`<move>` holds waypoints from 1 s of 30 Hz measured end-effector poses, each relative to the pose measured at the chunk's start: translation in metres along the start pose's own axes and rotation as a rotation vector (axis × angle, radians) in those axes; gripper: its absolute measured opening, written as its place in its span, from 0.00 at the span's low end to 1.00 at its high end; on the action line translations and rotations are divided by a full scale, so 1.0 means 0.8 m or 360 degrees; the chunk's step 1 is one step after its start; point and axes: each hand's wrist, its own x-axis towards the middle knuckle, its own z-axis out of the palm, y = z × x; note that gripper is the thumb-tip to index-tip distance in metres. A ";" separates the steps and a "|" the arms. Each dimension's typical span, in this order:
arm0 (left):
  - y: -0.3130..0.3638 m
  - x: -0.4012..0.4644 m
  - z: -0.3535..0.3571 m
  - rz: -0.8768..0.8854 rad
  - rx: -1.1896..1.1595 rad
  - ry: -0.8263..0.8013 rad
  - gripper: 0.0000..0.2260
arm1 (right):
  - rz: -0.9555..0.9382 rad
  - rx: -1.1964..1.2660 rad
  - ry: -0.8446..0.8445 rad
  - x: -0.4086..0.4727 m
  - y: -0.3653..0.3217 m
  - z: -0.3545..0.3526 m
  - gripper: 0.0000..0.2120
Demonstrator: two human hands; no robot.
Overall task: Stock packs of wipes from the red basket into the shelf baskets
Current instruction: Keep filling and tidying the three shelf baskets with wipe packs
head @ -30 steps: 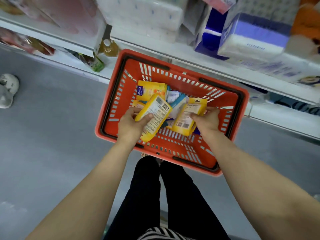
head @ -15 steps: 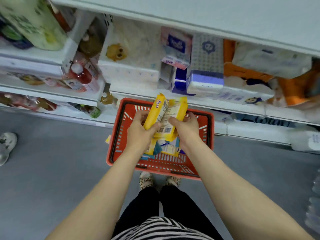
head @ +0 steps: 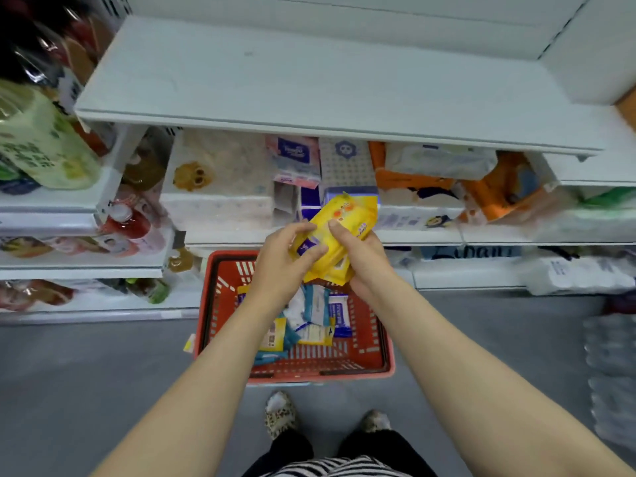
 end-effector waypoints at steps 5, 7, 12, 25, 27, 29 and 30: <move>0.036 0.021 0.043 -0.0272 -0.0055 -0.0098 0.26 | -0.0075 0.0060 -0.0076 -0.021 -0.035 -0.048 0.22; 0.055 0.023 0.072 -0.0247 -0.0139 -0.0101 0.21 | -0.0063 0.0143 -0.0113 -0.028 -0.057 -0.080 0.24; 0.128 0.017 0.179 -0.0168 -0.0297 -0.0071 0.19 | -0.0081 0.0183 -0.0305 -0.053 -0.113 -0.200 0.26; 0.330 0.012 0.492 0.0149 -0.0471 -0.0140 0.15 | -0.0294 0.0339 -0.0213 -0.129 -0.300 -0.526 0.30; 0.353 0.020 0.520 0.0159 -0.0482 -0.0140 0.18 | -0.0336 0.0305 -0.0081 -0.127 -0.319 -0.560 0.25; 0.375 0.036 0.546 0.0175 -0.0468 -0.0139 0.19 | -0.0395 0.0195 0.0037 -0.118 -0.336 -0.590 0.26; 0.386 0.047 0.559 0.0194 -0.0435 -0.0127 0.18 | -0.0424 0.0131 0.0098 -0.114 -0.345 -0.604 0.26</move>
